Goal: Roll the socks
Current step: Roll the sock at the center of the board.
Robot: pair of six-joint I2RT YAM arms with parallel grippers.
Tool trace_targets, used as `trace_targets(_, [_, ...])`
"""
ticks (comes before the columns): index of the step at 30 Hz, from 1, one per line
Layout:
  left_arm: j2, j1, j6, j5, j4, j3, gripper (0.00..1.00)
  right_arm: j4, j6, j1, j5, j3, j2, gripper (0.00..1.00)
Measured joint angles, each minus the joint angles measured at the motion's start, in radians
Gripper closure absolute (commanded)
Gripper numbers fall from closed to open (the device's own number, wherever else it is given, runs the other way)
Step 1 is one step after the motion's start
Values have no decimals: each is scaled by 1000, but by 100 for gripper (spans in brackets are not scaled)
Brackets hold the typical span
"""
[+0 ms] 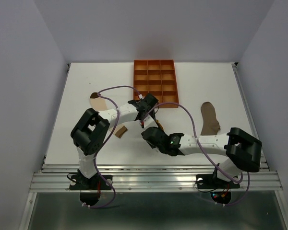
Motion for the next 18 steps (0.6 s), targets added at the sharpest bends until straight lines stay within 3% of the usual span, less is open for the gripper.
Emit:
trace_targets(10, [4, 8, -3, 19, 0, 0, 60, -2, -14, 14, 114, 21, 45, 47])
trace_targets(18, [4, -6, -2, 3, 1, 0, 60, 169, -51, 12, 90, -71, 56, 47])
